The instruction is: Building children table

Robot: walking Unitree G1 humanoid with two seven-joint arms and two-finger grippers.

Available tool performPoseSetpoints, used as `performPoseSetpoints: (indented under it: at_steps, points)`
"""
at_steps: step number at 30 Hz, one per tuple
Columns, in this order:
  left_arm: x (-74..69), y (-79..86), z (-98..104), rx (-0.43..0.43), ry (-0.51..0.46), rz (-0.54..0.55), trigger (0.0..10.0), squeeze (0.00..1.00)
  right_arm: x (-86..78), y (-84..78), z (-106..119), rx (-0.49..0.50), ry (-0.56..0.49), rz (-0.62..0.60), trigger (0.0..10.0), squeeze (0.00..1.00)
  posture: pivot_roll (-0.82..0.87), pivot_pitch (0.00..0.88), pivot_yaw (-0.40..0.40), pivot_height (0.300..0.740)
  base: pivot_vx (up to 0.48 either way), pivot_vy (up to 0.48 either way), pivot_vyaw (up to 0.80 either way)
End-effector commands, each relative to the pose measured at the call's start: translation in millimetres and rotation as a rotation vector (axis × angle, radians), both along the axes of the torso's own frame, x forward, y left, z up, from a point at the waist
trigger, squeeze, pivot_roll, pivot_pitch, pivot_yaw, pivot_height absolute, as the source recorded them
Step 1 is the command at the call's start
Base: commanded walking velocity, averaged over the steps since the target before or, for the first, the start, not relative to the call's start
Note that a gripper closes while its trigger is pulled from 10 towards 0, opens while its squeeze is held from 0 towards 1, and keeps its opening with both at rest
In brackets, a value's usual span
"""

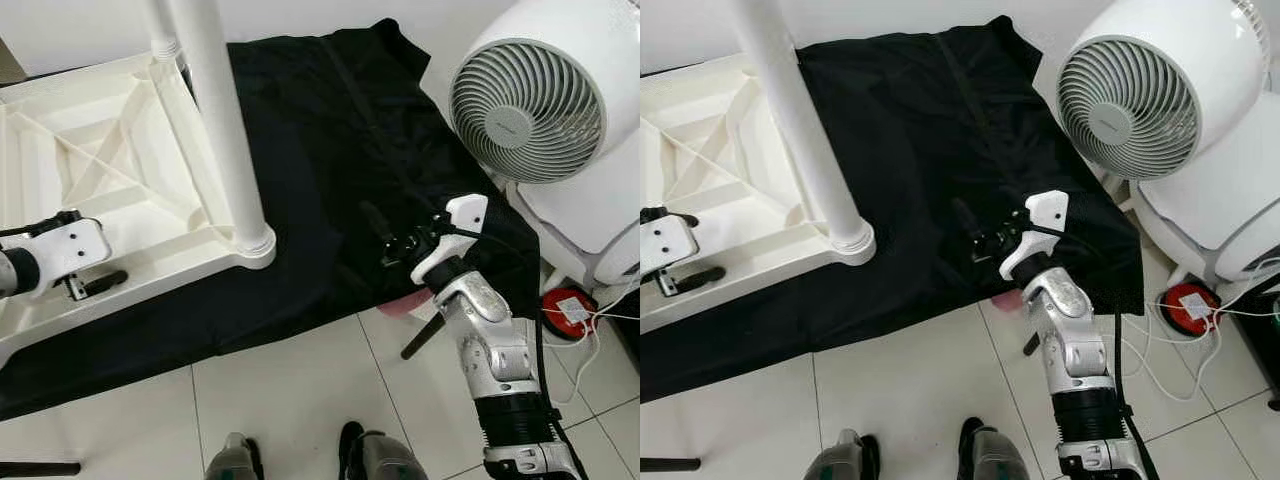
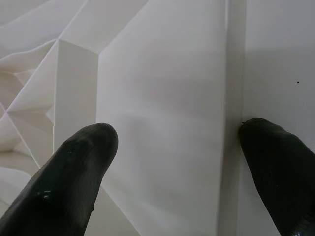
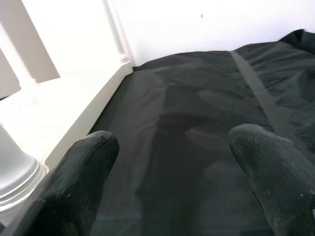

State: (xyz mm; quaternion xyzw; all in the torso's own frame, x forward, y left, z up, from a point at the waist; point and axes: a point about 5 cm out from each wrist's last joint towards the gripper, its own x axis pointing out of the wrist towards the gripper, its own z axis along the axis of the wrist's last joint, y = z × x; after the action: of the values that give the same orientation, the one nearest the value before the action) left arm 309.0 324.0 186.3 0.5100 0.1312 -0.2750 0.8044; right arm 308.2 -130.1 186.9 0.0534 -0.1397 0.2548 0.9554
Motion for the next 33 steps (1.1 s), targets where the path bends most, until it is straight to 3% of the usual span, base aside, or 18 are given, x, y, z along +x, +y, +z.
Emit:
performPoseSetpoints:
  at_steps: [1, 3, 4, 5, 8, 9, 10, 11, 12, 13, 14, 17, 18, 21, 26, 29, 30, 33]
  points:
    - [-2.4, 11.9, 0.5, 0.017, -0.117, 0.1, 10.0, 0.0, 0.0, 2.0, -2.9, -0.013, 0.002, 0.009, 10.0, 0.0, 0.02, 0.156, -0.003, 0.74, 0.0, 0.0, 0.0]
    - [-7.2, 3.7, 3.4, -0.086, -0.131, 0.074, 10.0, 0.0, -2.3, 2.8, -6.6, -0.025, 0.009, 0.016, 10.0, 0.0, 0.02, 0.162, 0.001, 0.74, 0.0, 0.0, 0.0]
    - [-7.2, 3.7, 3.4, -0.086, -0.131, 0.074, 10.0, 0.0, -2.3, 2.8, -6.6, -0.025, 0.009, 0.016, 10.0, 0.0, 0.02, 0.162, 0.001, 0.74, 0.0, 0.0, 0.0]
    - [-9.3, 0.0, 4.9, -0.153, -0.134, 0.07, 10.0, 0.0, -3.0, 3.1, -7.5, -0.029, 0.009, 0.019, 10.0, 0.0, 0.02, 0.162, 0.001, 0.74, 0.0, 0.0, 0.0]
    - [-16.9, -23.1, 9.6, -0.465, -0.18, 0.057, 10.0, 0.0, -2.6, 1.0, -11.4, -0.041, 0.021, -0.001, 10.0, 0.0, 0.02, 0.167, 0.006, 0.74, 0.0, 0.0, 0.0]
    - [-16.9, -23.1, 9.6, -0.465, -0.18, 0.057, 10.0, 0.0, -2.6, 1.0, -11.4, -0.041, 0.021, -0.001, 10.0, 0.0, 0.02, 0.167, 0.006, 0.74, 0.0, 0.0, 0.0]
    - [-18.7, -28.5, 9.8, -0.527, -0.188, 0.045, 10.0, 0.0, -2.0, 0.4, -12.5, -0.043, 0.026, -0.007, 10.0, 0.0, 0.02, 0.167, 0.006, 0.74, 0.0, 0.0, 0.0]
    - [-20.5, -42.7, 8.7, -0.649, -0.211, 0.044, 10.0, 0.0, 0.0, -0.9, -16.0, -0.063, 0.036, -0.032, 10.0, 0.0, 0.02, 0.168, -0.002, 0.74, 0.0, 0.0, 0.0]
    - [-20.5, -42.7, 8.7, -0.649, -0.211, 0.044, 10.0, 0.0, 0.0, -0.9, -16.0, -0.063, 0.036, -0.032, 10.0, 0.0, 0.02, 0.168, -0.002, 0.74, 0.0, 0.0, 0.0]
    - [-23.7, -68.4, 7.1, -0.826, -0.265, 0.05, 10.0, 0.0, 4.5, -2.9, -22.2, -0.096, 0.057, -0.089, 10.0, 0.0, 0.03, 0.172, -0.008, 0.74, 0.0, 0.0, 0.0]
    - [-24.5, -77.5, 6.4, -0.881, -0.279, 0.059, 10.0, 0.0, 6.0, -2.7, -23.8, -0.106, 0.062, -0.106, 10.0, 0.0, 0.02, 0.166, -0.01, 0.74, 0.0, 0.0, 0.0]
    - [-25.0, -84.9, 5.7, -0.908, -0.295, 0.06, 10.0, 0.0, 7.3, -2.5, -24.4, -0.107, 0.069, -0.122, 10.0, 0.0, 0.02, 0.166, -0.01, 0.74, 0.0, 0.0, 0.0]
    - [-26.0, -94.9, 3.5, -0.981, -0.304, 0.084, 10.0, 0.0, 9.1, -0.2, -25.4, -0.101, 0.075, -0.14, 10.0, 0.0, 0.02, 0.164, -0.018, 0.74, 0.0, 0.0, 0.0]
    - [-27.1, -101.4, -0.4, -1.047, -0.322, 0.127, 10.0, 0.0, 10.4, 2.1, -27.6, -0.089, 0.087, -0.155, 10.0, 0.0, 0.02, 0.159, -0.022, 0.74, 0.0, 0.0, 0.0]
    - [-30.7, -100.3, -12.2, -1.199, -0.35, 0.274, 10.0, 0.0, 10.8, 3.4, -30.5, -0.109, 0.066, -0.197, 10.0, 0.0, 0.02, 0.148, -0.029, 0.74, 0.0, 0.0, 0.0]
    - [-30.7, -100.3, -12.2, -1.199, -0.35, 0.274, 10.0, 0.0, 10.8, 3.4, -30.5, -0.109, 0.066, -0.197, 10.0, 0.0, 0.02, 0.148, -0.029, 0.74, 0.0, 0.0, 0.0]
    - [-33.5, -98.1, -16.2, -1.252, -0.364, 0.34, 10.0, 0.0, 11.3, 2.7, -32.5, -0.102, 0.068, -0.22, 10.0, 0.0, 0.01, 0.137, -0.039, 0.74, 0.0, 0.0, 0.0]
    - [-37.4, -96.0, -22.4, -1.29, -0.393, 0.44, 10.0, 0.0, 12.5, 1.3, -36.2, -0.086, 0.08, -0.249, 10.0, 0.0, 0.01, 0.132, -0.048, 0.74, 0.0, 0.0, 0.0]
